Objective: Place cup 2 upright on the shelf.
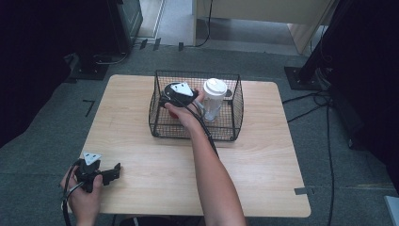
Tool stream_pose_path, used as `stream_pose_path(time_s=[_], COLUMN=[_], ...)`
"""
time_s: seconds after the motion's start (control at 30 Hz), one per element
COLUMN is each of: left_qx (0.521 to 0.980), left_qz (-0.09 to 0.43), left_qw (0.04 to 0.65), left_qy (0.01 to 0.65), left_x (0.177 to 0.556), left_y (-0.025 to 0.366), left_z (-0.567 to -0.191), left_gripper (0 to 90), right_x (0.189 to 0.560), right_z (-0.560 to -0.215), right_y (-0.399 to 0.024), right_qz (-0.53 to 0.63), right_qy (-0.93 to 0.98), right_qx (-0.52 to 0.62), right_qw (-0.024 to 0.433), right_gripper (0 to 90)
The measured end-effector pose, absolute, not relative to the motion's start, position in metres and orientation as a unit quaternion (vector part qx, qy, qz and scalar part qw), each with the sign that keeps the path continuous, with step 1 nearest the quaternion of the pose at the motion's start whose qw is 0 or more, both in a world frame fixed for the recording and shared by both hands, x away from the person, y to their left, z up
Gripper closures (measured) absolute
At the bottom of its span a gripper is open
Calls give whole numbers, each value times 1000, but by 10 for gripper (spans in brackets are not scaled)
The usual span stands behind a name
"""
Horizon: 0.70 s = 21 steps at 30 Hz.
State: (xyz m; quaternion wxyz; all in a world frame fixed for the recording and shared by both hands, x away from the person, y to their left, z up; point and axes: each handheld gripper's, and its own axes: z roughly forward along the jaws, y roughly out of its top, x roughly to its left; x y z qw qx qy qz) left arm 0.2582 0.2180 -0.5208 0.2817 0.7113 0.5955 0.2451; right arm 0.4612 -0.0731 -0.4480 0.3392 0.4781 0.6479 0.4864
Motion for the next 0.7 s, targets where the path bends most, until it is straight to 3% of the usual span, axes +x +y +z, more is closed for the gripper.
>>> stream_pose_path(time_s=[0.13, 0.7], left_qx=[711, 711], left_qz=[245, 245], left_qw=[282, 281], left_qy=[596, 596], left_x=[258, 259], left_y=[218, 218], left_z=[-521, -521], left_gripper=[0, 0], right_x=[458, 444], right_z=[-443, -408], right_y=[-72, -87], right_qz=[506, 539], right_qy=[635, 604], right_qx=[472, 455], right_qw=[344, 370], right_gripper=[0, 0])
